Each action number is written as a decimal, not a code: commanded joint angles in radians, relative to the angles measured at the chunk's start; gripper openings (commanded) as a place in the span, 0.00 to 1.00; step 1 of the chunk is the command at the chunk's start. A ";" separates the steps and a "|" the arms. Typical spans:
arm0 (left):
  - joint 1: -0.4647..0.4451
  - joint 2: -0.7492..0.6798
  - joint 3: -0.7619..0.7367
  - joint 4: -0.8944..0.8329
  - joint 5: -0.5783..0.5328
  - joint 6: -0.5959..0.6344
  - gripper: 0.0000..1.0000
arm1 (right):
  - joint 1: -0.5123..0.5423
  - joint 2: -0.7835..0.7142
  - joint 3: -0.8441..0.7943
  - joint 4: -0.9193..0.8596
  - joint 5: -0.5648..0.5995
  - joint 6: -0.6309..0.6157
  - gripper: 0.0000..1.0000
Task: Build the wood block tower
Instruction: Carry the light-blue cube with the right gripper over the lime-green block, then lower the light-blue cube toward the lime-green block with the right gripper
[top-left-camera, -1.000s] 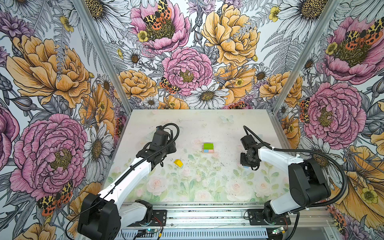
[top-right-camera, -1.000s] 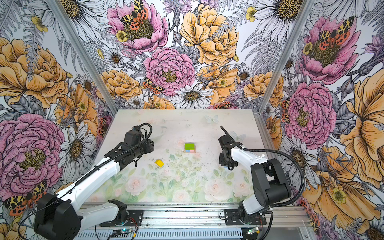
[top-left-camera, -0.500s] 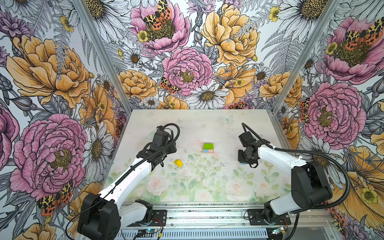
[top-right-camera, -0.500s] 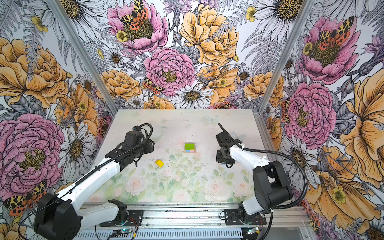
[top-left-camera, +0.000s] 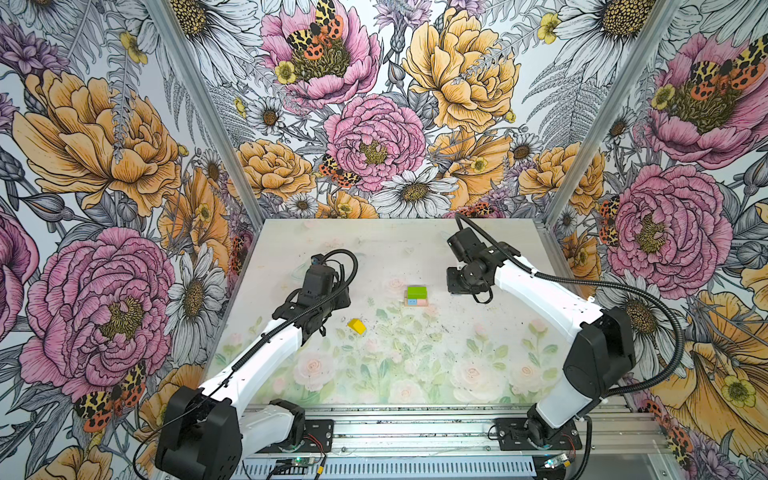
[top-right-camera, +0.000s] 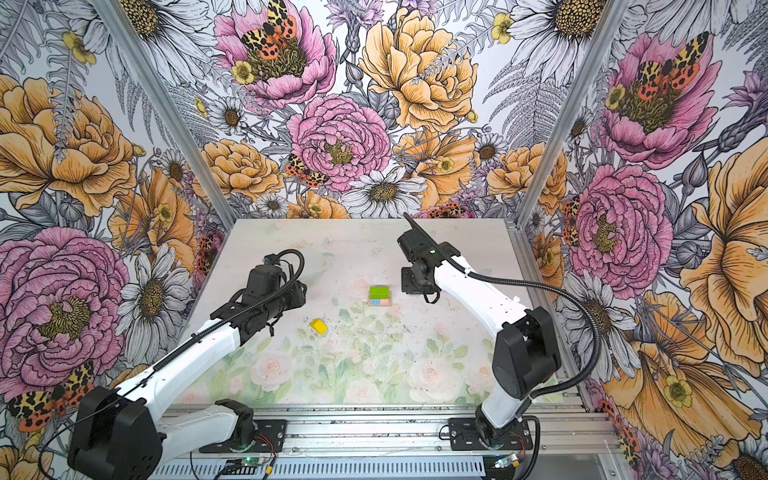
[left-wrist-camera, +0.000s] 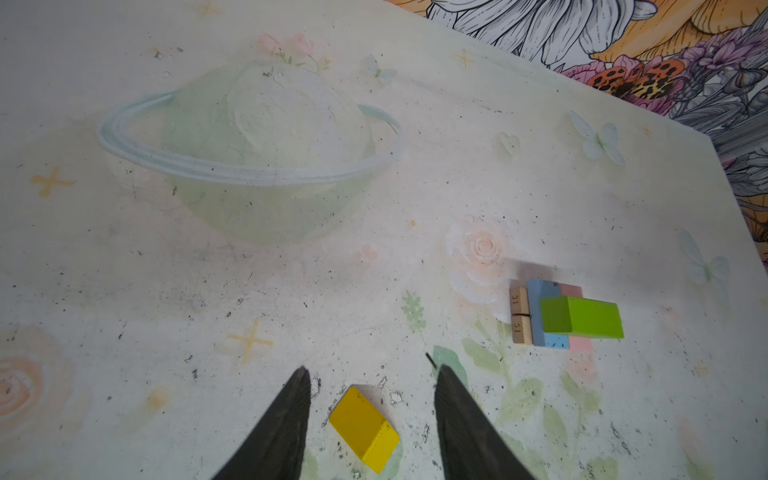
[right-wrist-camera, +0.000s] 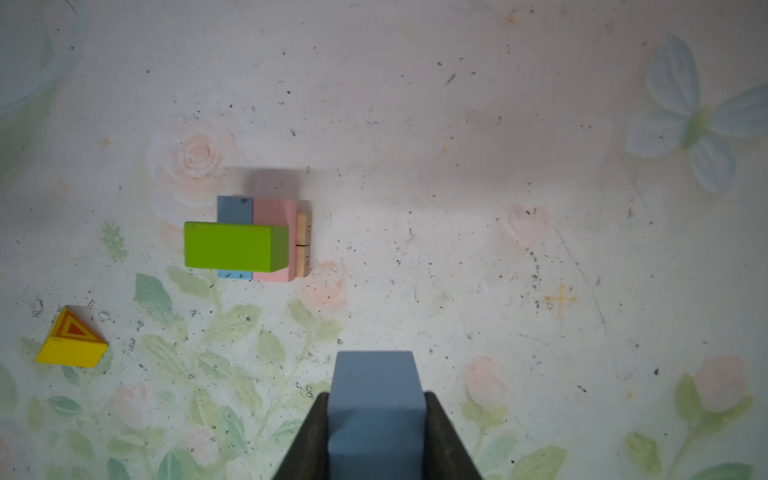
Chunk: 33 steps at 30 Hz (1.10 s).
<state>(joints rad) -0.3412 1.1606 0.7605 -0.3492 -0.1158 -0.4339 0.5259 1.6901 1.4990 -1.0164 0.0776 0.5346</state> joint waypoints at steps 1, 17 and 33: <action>0.018 -0.029 -0.018 0.048 0.029 0.021 0.50 | 0.043 0.071 0.097 -0.052 0.006 0.023 0.00; 0.052 -0.045 -0.043 0.069 0.044 0.025 0.50 | 0.149 0.355 0.403 -0.106 0.014 0.057 0.00; 0.068 -0.036 -0.052 0.077 0.046 0.023 0.50 | 0.146 0.452 0.492 -0.156 0.083 0.103 0.00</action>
<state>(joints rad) -0.2844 1.1339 0.7238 -0.2993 -0.0887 -0.4335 0.6750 2.1166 1.9575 -1.1599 0.1356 0.6170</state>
